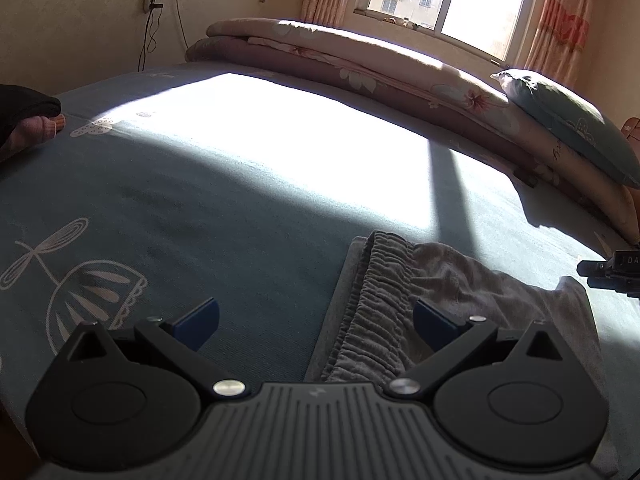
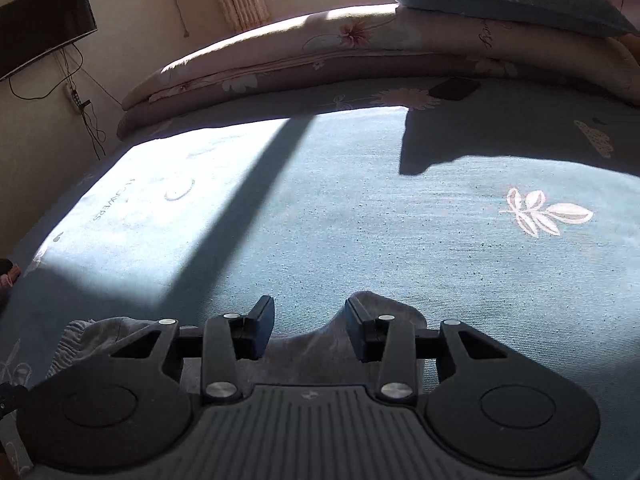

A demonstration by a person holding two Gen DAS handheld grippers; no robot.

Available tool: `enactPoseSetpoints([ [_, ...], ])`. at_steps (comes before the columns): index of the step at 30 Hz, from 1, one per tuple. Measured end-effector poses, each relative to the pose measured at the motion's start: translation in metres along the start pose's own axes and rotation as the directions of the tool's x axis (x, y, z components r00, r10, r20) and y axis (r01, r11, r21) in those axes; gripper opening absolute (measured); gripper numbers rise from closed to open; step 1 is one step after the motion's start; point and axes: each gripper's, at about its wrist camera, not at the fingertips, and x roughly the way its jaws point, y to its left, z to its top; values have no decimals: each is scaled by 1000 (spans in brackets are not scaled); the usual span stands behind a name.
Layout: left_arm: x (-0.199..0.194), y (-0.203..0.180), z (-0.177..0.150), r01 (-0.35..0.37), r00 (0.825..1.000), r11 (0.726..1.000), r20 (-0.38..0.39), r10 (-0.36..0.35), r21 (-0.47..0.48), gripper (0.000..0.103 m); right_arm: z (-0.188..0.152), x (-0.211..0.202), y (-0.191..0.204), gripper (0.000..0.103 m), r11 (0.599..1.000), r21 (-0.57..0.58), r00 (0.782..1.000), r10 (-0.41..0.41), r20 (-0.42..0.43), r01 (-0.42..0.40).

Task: Fold clothes
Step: 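Grasp the folded edge of the pants with the right gripper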

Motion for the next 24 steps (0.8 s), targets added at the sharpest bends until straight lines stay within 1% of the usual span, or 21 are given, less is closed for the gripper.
enactPoseSetpoints([
  [1,1,-1,0,-1,1000,1000,-1,1,2,103,-1,11,-6,44,1000,16,1000,5,-22,-5],
  [4,2,-3,1,-3,1000,1000,-3,3,9,103,-8,40,-14,44,998,19,997,-55,-62,56],
  [6,3,-5,0,-3,1000,1000,-4,3,14,103,-12,52,-21,42,998,42,995,-50,-85,54],
  [9,3,-5,0,-3,1000,1000,-4,3,19,103,-14,41,-25,42,998,65,998,-24,-52,27],
  [11,3,-6,0,-2,1000,1000,-4,3,19,103,-13,23,-24,42,998,64,1000,-11,-6,12],
  [13,3,-6,-1,-1,1000,1000,-6,1,19,103,-11,10,-25,42,998,60,999,-29,15,28],
  [15,5,-8,-1,0,1000,1000,-10,0,21,103,-12,10,-26,42,998,48,999,-48,6,47],
  [18,6,-10,-2,1,1000,1000,-13,-1,24,103,-21,29,-34,42,996,52,994,-74,-78,78],
  [20,6,-11,-2,1,1000,1000,-12,0,24,103,-24,29,-30,42,995,45,994,-85,-68,88],
  [22,5,-10,-1,2,1000,1000,-8,-2,20,103,-22,20,-19,42,998,24,997,-65,-46,66],
  [24,4,-8,-1,2,1000,1000,-4,-2,14,103,-18,11,0,42,1000,-14,999,-20,-29,19],
])
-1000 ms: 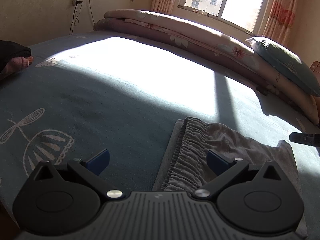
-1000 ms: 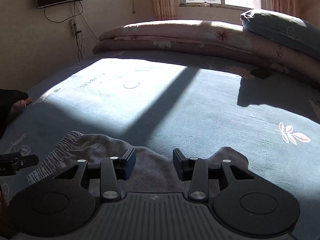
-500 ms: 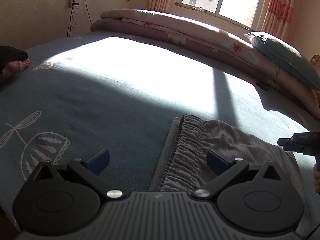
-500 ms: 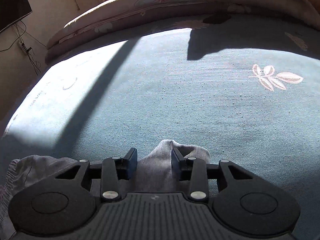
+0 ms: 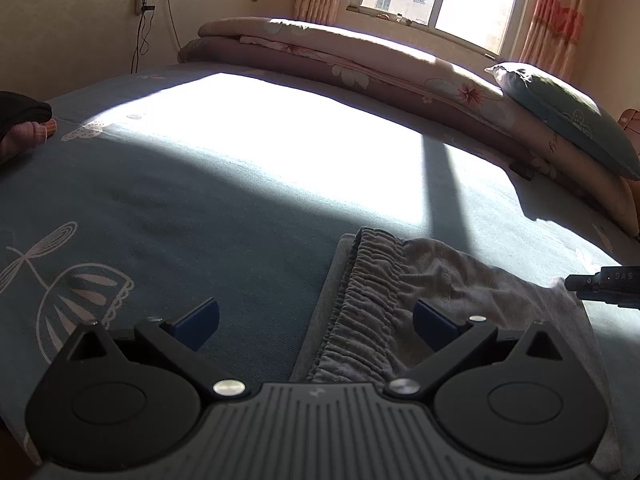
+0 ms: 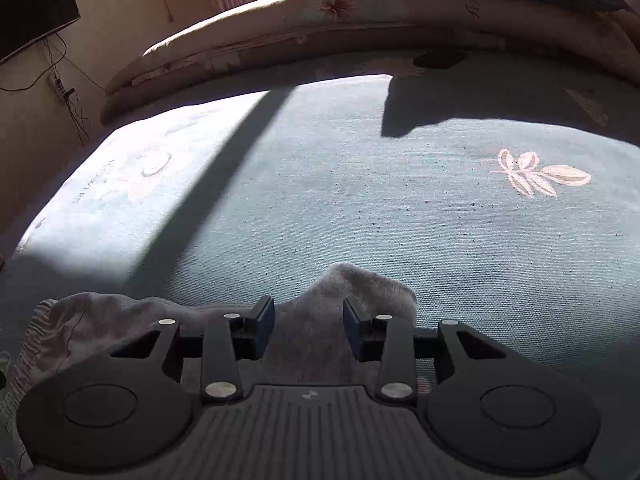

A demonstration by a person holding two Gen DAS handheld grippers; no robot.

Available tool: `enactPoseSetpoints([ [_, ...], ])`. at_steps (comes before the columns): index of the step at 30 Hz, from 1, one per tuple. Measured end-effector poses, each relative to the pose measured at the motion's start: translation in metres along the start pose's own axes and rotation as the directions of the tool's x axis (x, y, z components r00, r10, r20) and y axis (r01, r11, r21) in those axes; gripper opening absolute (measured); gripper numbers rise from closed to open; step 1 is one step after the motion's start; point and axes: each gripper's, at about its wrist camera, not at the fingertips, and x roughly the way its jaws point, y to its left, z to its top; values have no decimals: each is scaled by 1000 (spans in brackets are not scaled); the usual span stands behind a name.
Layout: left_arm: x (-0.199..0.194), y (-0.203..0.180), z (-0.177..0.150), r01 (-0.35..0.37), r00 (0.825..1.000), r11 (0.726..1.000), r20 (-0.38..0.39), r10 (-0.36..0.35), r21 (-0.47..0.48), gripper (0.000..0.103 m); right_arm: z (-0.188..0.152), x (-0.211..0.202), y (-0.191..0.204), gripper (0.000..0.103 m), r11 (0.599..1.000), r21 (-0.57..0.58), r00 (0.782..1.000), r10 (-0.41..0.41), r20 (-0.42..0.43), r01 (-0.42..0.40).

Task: Fold clothes
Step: 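Grasp the folded edge of the pants with the right gripper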

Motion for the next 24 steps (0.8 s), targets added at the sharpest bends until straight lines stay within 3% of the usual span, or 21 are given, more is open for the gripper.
enactPoseSetpoints([
  [7,-4,9,1,-10,1000,1000,8,10,-23,103,10,1,94,42,972,-162,985,166,-42,-171],
  [12,-7,16,2,-19,1000,999,16,20,-40,103,-1,30,170,42,927,-299,974,205,-93,-224],
  [15,-10,21,3,-28,999,998,23,29,-49,103,-14,53,203,43,902,-377,977,183,-114,-213],
  [17,-13,25,5,-28,999,998,28,30,-58,103,-22,66,213,45,899,-406,986,126,-113,-162],
  [21,-15,31,6,-26,999,997,37,29,-78,103,-13,65,193,46,933,-287,973,182,-143,-217],
  [24,-16,35,7,-27,999,995,39,31,-100,103,-13,38,180,46,942,-248,971,198,-135,-227],
])
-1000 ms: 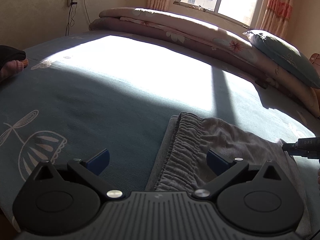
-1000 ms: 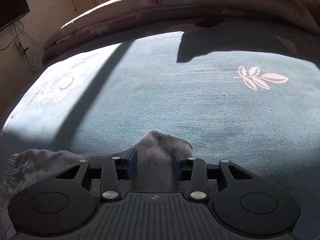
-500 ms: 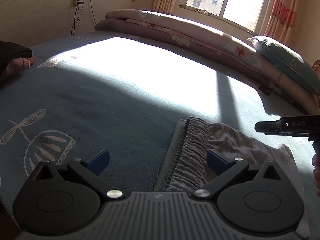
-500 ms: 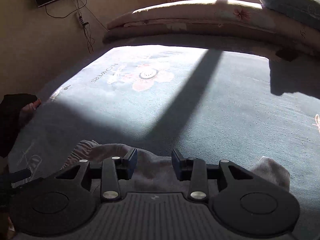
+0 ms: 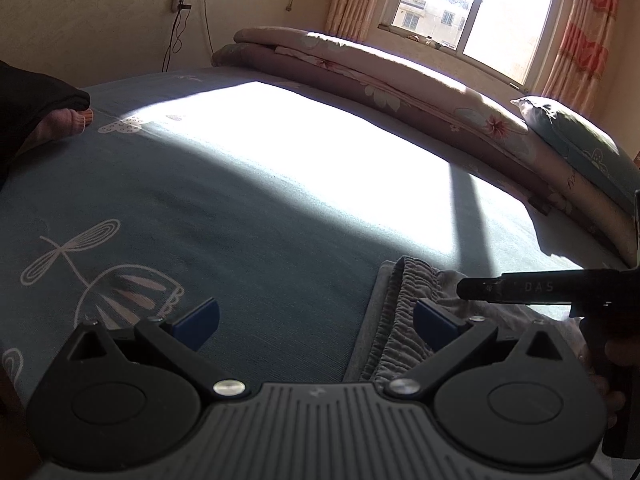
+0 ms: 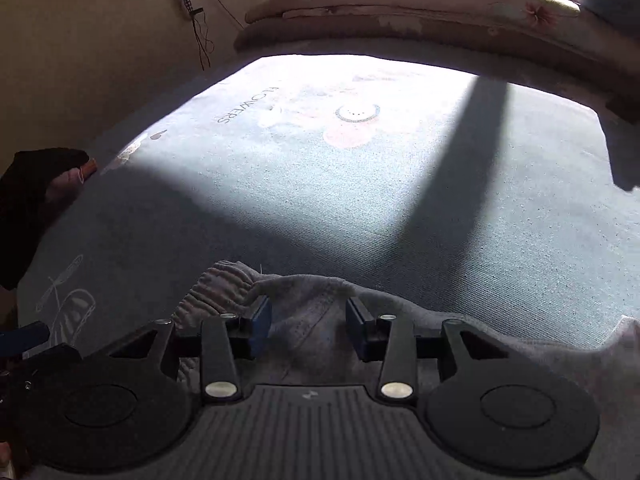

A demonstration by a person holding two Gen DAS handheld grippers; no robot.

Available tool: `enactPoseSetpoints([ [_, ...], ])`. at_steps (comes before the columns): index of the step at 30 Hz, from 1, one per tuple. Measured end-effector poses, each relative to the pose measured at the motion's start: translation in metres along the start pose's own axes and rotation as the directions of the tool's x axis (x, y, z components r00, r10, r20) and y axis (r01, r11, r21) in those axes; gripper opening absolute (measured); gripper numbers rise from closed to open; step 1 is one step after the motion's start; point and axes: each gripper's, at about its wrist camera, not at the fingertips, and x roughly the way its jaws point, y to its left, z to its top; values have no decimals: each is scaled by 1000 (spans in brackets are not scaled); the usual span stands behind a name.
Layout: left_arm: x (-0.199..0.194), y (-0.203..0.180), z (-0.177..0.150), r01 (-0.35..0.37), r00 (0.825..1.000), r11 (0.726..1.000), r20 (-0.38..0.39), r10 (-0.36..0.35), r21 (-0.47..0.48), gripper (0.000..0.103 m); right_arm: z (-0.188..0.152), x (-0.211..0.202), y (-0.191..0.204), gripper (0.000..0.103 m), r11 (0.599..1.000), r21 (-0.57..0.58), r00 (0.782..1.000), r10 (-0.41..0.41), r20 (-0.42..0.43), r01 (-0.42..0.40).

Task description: Fold clothes

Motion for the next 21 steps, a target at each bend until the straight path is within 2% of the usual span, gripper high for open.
enactPoseSetpoints([
  [7,2,5,-1,2,1000,1000,-12,-2,-27,103,-44,-60,35,49,987,-115,993,114,-21,-116],
  [10,2,3,-2,1,1000,1000,-15,-1,-17,103,-65,-65,50,49,979,-160,991,122,-47,-128],
  [14,2,4,-2,4,1000,1000,-15,-4,-16,103,-86,-49,58,50,977,-188,990,84,-111,-103],
  [21,1,2,-2,17,1000,1000,-21,-17,-19,103,-91,-88,62,51,981,-176,996,88,2,-86],
])
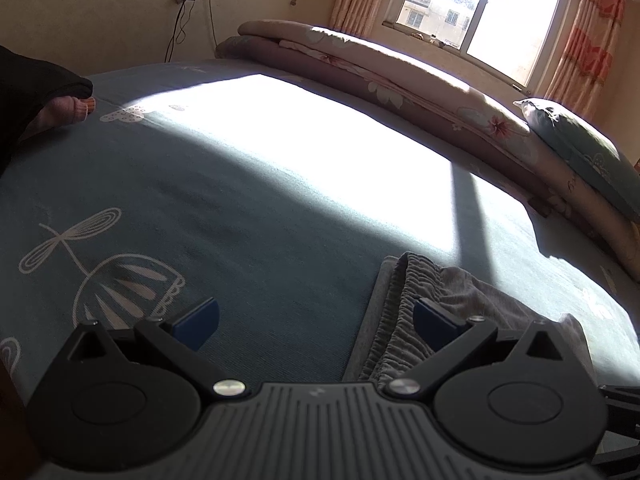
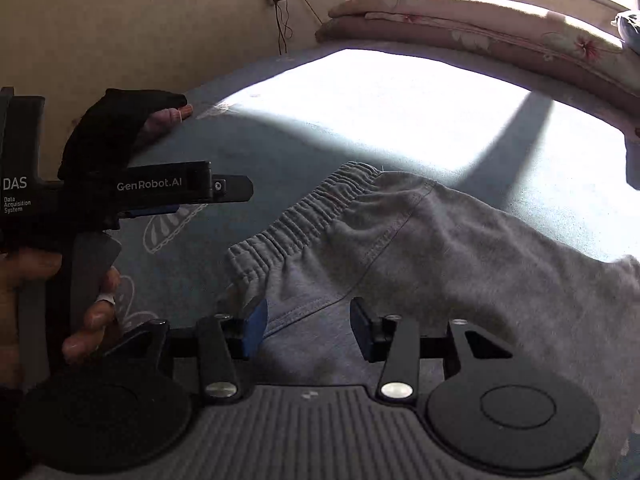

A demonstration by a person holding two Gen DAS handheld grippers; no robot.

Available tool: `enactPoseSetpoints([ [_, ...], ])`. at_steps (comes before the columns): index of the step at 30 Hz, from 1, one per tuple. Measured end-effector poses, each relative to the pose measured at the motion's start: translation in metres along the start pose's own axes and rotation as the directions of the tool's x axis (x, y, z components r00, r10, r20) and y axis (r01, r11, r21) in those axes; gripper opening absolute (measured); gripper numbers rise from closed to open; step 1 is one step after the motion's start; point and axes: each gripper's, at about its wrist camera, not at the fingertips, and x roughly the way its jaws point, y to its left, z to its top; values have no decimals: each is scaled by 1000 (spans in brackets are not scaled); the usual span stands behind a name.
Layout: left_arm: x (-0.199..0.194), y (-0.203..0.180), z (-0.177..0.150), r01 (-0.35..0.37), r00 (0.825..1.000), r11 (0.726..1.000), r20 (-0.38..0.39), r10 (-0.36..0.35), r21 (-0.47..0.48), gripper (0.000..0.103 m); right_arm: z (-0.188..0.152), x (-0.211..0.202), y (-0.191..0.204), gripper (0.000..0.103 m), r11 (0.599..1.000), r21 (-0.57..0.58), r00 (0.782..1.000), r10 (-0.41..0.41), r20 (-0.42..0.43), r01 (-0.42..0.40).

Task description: Fold clothes

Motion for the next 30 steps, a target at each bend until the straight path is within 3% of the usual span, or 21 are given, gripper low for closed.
enactPoseSetpoints([
  [7,-2,-23,-6,90,996,993,-12,-89,71,103,-33,-56,-21,55,986,68,984,-156,90,150],
  [11,0,-38,-12,102,995,988,-27,-100,115,103,-71,-88,-48,62,945,154,950,-301,76,287],
  [14,2,-47,-16,123,992,983,-37,-119,133,103,-97,-107,-68,67,909,241,931,-361,49,340],
  [21,-1,-59,-22,117,993,976,0,-119,183,103,-135,-125,-98,71,846,460,943,-329,54,269],
  [24,1,-42,-16,120,993,986,-6,-120,117,103,-142,-126,-105,72,818,524,945,-320,69,239],
  [30,24,-6,-3,179,977,983,-110,-182,-37,103,-152,-123,-105,75,813,533,946,-317,64,236],
])
